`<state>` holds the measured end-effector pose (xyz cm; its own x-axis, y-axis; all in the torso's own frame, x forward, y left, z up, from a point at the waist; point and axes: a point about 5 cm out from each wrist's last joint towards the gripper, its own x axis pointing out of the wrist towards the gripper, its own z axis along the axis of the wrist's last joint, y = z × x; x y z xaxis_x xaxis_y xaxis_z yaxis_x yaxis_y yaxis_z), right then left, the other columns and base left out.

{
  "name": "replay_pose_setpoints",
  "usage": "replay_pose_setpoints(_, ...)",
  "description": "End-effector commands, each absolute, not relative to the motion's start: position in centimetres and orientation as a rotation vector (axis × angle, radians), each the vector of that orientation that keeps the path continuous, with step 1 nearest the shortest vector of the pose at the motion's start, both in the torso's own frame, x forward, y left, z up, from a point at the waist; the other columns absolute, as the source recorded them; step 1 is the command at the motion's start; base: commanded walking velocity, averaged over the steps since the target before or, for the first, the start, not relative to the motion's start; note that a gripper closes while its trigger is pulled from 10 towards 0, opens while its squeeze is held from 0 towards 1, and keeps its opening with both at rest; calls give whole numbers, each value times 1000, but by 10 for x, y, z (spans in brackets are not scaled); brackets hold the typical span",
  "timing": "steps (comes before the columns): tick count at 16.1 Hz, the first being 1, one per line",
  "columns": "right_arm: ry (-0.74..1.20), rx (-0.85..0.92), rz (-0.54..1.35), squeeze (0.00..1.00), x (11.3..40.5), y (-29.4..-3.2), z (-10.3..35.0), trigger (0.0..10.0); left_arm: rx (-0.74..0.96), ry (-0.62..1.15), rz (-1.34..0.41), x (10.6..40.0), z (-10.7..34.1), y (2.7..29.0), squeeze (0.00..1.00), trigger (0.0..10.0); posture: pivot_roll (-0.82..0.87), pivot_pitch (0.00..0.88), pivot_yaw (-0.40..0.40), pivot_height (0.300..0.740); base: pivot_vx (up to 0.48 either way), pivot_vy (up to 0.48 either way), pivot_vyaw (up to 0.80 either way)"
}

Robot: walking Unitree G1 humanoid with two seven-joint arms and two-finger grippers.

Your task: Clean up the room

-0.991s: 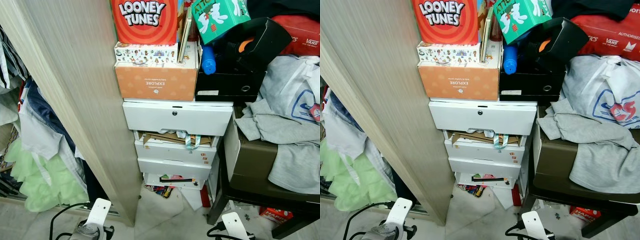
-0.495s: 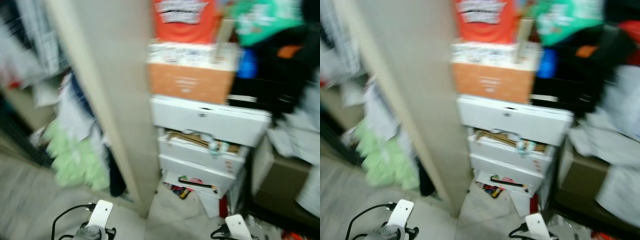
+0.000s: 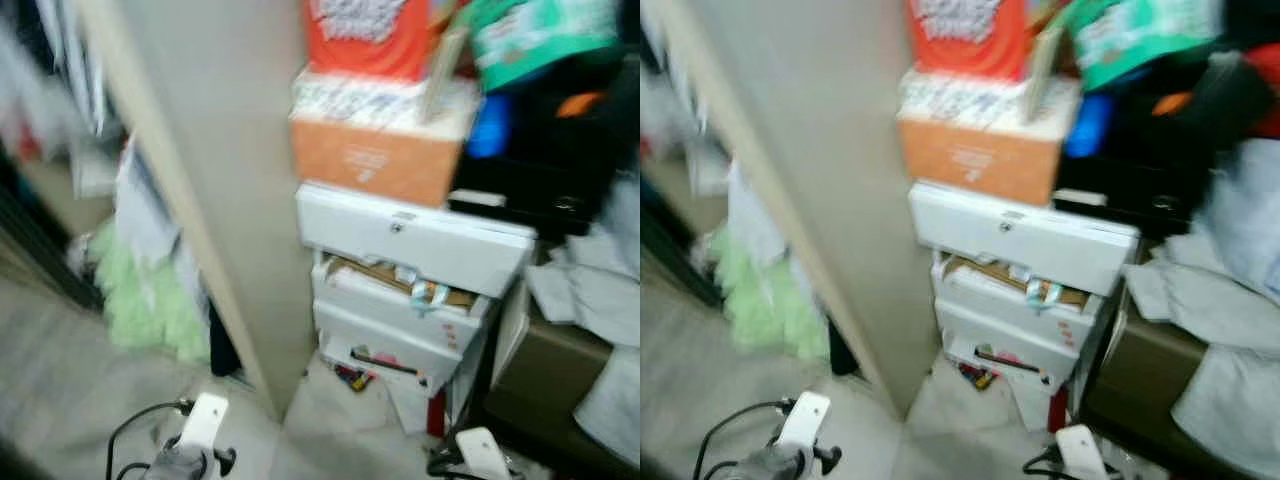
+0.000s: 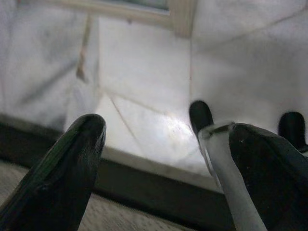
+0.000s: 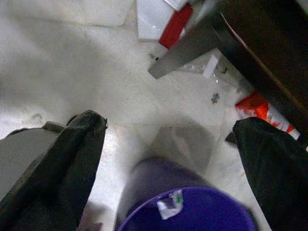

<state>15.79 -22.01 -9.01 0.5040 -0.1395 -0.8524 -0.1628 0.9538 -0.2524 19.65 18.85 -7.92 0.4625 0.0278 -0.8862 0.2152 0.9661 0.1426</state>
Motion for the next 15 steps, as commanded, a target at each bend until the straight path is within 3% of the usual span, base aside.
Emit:
replay_pose_setpoints(1, 1031, -317, 35, 0, 164, -211, -89, 10000, 257, 1100, -89, 193, -80, 199, 0, 10000, -47, 0, 46, 740, 0, 0, 800)
replay_pose_setpoints(10, 978, -239, -76, 0, 166, -213, -87, 10000, 282, 1088, 0, 194, -78, 202, 0, 10000, -46, 0, 43, 740, 0, 0, 644)
replay_pose_setpoints(15, 904, -213, -167, 0, 167, -216, -84, 10000, 149, 999, 46, 197, -77, 198, 0, 10000, -55, 0, 43, 740, 0, 0, 800)
